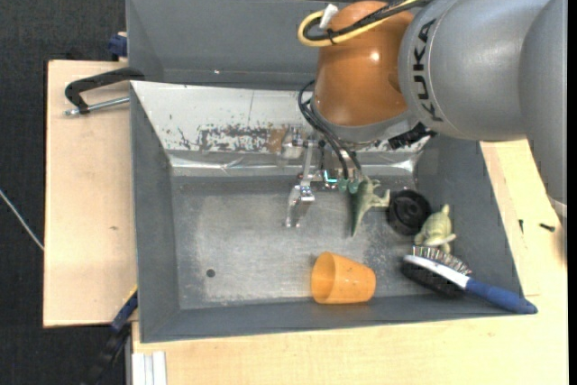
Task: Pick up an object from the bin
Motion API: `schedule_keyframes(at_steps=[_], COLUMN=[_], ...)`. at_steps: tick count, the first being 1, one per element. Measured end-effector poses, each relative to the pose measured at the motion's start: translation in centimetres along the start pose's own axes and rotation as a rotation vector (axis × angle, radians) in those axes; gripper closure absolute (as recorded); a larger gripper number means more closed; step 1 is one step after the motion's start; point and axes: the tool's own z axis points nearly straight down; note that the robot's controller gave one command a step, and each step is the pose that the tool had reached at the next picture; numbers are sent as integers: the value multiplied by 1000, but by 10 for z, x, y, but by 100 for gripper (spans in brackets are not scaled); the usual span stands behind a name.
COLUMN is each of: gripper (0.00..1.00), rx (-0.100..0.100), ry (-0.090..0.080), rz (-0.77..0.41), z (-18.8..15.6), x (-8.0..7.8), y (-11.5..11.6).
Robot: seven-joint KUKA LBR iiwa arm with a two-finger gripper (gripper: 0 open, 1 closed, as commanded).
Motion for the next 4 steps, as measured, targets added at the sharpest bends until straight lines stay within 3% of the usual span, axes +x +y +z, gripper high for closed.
schedule_keyframes(at_steps=[1, 2, 3, 4], gripper=[0, 0, 0, 100], rx=[4, 3, -9, -5], ry=[-8, -10, -21, -32], rz=[-108, -274, -346, -352], z=[-63, 28, 84, 79], x=[88, 24, -18, -21], y=[-88, -134, -191, -187])
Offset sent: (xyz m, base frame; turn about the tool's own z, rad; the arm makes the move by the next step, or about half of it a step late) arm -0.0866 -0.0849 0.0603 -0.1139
